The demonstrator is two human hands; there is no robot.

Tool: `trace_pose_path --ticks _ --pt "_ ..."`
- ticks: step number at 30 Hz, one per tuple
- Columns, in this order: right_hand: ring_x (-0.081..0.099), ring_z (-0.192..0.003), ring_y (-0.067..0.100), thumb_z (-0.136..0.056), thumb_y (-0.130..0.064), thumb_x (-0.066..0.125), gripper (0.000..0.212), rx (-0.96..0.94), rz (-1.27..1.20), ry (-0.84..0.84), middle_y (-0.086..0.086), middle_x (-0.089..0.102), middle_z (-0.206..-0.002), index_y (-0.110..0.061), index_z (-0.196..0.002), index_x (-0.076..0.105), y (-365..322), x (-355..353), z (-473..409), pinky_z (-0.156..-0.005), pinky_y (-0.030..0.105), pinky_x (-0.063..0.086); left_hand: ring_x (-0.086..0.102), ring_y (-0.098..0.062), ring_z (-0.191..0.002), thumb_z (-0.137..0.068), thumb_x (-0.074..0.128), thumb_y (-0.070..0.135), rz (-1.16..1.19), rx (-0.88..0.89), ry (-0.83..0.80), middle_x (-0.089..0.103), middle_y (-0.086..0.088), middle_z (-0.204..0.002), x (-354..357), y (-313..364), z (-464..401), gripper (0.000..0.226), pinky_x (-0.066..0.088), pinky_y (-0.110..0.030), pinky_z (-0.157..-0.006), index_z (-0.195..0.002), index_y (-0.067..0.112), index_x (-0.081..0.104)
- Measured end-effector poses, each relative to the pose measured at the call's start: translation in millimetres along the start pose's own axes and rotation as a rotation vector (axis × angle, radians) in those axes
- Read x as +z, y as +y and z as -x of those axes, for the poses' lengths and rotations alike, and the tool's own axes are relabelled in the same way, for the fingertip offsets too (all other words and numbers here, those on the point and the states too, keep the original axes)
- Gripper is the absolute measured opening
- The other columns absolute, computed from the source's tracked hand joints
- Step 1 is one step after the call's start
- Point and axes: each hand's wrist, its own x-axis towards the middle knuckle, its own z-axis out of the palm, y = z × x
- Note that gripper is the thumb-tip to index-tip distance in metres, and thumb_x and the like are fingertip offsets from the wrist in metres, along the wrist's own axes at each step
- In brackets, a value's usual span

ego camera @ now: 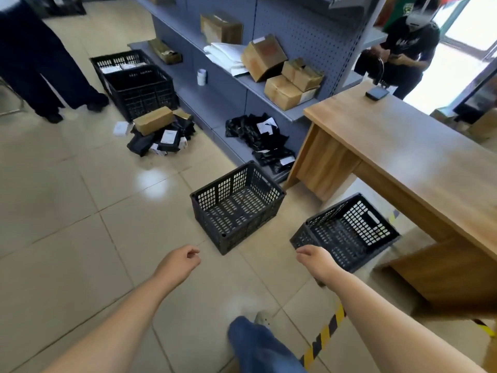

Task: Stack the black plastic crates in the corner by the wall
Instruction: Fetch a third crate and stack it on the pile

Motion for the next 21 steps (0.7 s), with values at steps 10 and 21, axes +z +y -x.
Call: trace_pose_path --ticks 10,21 --pt "0.058 -0.108 0.025 -0.094 -0.021 0.049 0.029 -0.071 0.199 -0.107 0.009 0.061 -0.12 -0.009 -0.117 0.063 -0.7 -116.8 -147.4 -0.094 0.033 0.045 0.057 -0.019 -0.091 -0.086 0.059 0.014 0.094 -0.181 0.127 0.065 -0.009 -0.106 42.7 75.1 -83.6 0.025 0.042 -0.026 -0.078 -0.111 0.008 0.063" --pt "0.056 -0.109 0.029 -0.094 -0.019 0.047 0.029 -0.066 0.247 -0.182 0.015 0.062 -0.119 -0.003 -0.113 0.063 -40.9 -148.8 -288.5 -0.095 0.034 0.044 0.058 -0.027 -0.099 -0.088 0.055 0.015 0.218 -0.361 0.19 0.063 -0.013 -0.111 42.9 97.6 -183.1 0.029 0.04 -0.03 -0.082 -0.116 0.006 0.06"
